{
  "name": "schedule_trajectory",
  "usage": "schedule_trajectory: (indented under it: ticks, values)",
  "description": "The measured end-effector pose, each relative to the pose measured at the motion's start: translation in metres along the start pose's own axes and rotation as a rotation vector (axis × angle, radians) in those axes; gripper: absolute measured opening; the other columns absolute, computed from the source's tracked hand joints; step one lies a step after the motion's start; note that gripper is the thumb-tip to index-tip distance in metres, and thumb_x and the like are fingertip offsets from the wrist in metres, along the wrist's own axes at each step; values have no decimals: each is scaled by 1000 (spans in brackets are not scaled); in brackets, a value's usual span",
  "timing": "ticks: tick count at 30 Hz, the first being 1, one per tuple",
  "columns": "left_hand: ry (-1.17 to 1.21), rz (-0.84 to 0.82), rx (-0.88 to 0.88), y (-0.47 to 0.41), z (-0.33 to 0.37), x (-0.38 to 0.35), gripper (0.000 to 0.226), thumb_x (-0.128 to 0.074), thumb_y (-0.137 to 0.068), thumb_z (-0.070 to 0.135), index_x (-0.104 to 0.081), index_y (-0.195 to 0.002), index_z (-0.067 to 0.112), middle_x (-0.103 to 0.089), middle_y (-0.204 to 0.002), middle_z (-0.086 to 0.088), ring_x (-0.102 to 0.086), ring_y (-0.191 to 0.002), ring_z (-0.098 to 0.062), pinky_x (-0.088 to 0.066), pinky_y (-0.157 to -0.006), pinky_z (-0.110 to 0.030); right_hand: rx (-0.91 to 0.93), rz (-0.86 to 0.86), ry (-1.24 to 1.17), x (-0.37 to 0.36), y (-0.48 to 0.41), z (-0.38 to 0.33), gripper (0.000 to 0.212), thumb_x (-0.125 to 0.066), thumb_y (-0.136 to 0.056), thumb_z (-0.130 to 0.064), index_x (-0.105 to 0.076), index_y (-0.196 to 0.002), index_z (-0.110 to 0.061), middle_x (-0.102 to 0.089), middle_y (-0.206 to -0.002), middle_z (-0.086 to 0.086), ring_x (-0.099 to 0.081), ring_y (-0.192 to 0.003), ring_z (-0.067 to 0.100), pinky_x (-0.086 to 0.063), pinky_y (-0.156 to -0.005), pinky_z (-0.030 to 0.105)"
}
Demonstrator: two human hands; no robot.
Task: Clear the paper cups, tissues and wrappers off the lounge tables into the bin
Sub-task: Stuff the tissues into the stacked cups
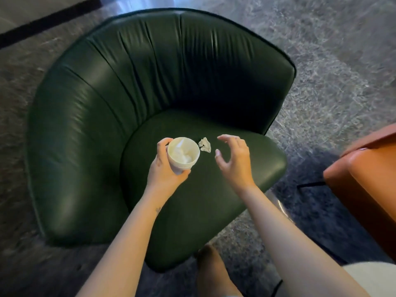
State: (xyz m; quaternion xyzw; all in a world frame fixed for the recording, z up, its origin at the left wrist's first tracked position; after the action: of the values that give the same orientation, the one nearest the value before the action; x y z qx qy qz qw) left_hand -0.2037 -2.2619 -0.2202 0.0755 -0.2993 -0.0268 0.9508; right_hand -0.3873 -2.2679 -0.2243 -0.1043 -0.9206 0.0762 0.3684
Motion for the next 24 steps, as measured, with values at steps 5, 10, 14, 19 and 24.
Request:
schedule_trajectory:
  ticks: [5, 10, 14, 19, 24]
  values:
    - [28, -7, 70, -83, -27, -42, 79, -79, -67, 7, -31, -127, 28, -45, -115, 11, -46, -100, -7, -36, -67, -1, -71, -151, 42, -62, -64, 66, 32, -67, -76, -6, -59, -107, -7, -62, -103, 5, -54, -94, 26, -40, -83, 37]
    - [20, -1, 108, -124, -76, -79, 76, -79, -63, -2, -39, -125, 15, -45, -114, 11, -40, -97, 4, -32, -70, 6, -192, -271, 104, -130, -81, 123, 36, -65, -78, -11, -56, -113, -9, -61, -107, 5, -52, -96, 28, -36, -84, 34]
    - [31, -4, 150, -132, -112, -93, 78, -80, -61, -4, -40, -126, 13, -45, -116, 10, -40, -101, 5, -34, -74, 6, -225, -372, 151, -176, -73, 151, 49, -63, -77, -10, -52, -125, -13, -56, -122, 7, -51, -104, 31, -36, -85, 36]
    - [31, -14, 187, -131, -136, -98, 78, -82, -60, -1, -41, -125, 14, -46, -116, 10, -43, -102, 3, -37, -77, 3, -278, -549, 321, -213, -63, 172, 50, -56, -80, -5, -49, -129, -12, -37, -141, 13, -41, -112, 35, -34, -90, 38]
    - [36, -24, 216, -126, -141, -99, 78, -82, -60, -2, -42, -124, 14, -47, -114, 11, -45, -99, 3, -38, -75, 2, -370, -397, 43, -208, -51, 167, 30, -45, -74, 20, -64, -90, 5, -57, -101, 19, -57, -90, 29, -43, -77, 22]
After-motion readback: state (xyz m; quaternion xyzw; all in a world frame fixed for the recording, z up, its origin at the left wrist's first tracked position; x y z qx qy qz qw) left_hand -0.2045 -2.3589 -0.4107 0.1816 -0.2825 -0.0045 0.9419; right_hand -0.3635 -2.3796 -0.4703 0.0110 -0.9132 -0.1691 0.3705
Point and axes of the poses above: each hand's wrist, its own y-axis away from the middle knuckle, its own x-axis out of the back of the hand, z = x × y, the point moved 1 cm from there along -y, towards the middle knuckle
